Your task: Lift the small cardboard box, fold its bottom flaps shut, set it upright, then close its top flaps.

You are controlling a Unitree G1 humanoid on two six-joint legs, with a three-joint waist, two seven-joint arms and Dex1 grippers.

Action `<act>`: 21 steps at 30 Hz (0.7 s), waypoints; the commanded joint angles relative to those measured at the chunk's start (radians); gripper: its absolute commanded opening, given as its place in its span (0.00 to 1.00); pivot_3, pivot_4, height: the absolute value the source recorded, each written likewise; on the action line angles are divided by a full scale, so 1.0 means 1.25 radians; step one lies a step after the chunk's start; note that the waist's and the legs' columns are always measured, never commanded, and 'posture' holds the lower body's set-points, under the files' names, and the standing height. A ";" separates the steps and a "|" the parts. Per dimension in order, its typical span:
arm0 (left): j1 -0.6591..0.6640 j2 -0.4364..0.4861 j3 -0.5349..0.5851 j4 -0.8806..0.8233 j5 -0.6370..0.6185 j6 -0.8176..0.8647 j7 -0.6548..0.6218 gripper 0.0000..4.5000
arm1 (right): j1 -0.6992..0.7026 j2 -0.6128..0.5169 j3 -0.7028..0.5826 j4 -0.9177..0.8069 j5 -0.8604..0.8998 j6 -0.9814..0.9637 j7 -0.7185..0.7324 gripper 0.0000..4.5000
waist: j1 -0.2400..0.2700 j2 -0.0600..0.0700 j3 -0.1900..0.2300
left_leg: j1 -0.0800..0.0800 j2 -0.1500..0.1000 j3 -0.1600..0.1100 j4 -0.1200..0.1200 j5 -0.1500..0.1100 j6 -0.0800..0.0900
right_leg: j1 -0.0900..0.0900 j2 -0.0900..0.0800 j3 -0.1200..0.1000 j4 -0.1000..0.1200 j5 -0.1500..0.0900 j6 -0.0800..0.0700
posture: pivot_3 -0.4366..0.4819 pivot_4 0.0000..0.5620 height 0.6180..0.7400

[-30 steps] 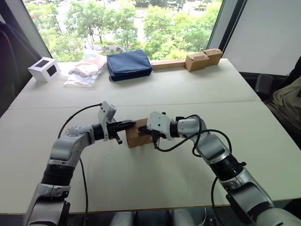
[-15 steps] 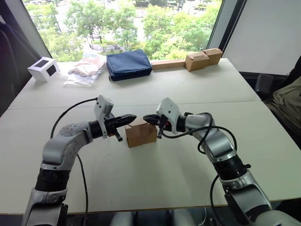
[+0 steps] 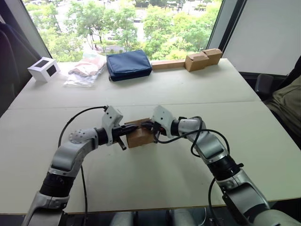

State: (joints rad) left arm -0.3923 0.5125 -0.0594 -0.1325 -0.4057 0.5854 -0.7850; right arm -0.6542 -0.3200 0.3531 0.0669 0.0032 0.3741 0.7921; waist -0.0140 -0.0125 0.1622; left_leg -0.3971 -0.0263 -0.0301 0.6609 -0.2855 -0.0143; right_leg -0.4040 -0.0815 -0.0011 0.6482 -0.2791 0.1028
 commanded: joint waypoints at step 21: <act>0.464 0.139 0.344 -0.383 -0.298 0.228 0.038 0.01 | 0.419 -0.220 -0.324 -0.484 0.396 0.335 0.015 0.00 | 0.003 0.000 0.000 | 0.003 0.000 0.000 -0.008 -0.001 0.001 | 0.003 -0.004 0.001 -0.007 -0.002 -0.003 | 0.48 0.27 1.00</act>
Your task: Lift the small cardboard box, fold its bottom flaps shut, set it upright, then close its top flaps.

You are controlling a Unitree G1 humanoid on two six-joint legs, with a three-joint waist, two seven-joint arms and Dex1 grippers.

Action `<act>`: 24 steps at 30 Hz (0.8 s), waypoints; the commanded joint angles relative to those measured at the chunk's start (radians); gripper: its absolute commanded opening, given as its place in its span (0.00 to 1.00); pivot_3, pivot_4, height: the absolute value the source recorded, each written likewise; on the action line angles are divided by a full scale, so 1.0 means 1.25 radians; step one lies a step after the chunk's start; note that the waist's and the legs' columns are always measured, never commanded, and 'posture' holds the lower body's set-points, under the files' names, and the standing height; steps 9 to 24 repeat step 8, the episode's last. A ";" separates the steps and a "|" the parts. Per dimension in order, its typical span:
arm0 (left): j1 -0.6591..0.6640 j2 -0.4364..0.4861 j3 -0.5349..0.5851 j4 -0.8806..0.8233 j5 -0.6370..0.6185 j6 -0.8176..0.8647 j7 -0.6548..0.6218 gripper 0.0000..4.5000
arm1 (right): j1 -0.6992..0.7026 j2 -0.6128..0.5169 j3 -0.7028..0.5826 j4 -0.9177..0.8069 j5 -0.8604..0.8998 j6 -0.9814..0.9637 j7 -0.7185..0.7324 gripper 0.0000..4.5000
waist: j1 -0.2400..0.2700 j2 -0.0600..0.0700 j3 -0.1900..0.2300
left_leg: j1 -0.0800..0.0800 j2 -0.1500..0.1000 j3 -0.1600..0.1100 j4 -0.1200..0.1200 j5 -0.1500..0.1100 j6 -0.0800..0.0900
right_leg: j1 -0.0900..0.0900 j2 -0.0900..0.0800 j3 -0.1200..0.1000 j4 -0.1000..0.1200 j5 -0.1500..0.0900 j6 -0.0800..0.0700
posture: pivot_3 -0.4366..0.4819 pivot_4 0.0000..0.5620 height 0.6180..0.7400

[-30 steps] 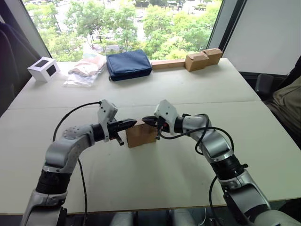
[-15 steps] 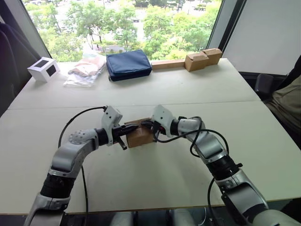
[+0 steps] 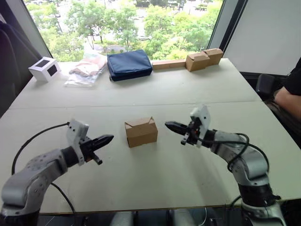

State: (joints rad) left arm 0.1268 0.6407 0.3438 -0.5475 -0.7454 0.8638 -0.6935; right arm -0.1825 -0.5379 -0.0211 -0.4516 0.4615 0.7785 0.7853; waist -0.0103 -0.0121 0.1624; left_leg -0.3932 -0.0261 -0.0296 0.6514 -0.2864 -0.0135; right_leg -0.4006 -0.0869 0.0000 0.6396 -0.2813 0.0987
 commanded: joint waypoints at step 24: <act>0.146 0.046 -0.001 -0.025 0.014 -0.058 -0.051 0.01 | 0.130 -0.132 -0.022 -0.073 0.014 -0.029 0.038 0.00 | 0.000 0.001 0.000 | 0.001 0.000 0.000 -0.002 0.000 0.000 | 0.004 0.000 -0.001 -0.007 0.000 -0.001 | 0.48 0.27 1.00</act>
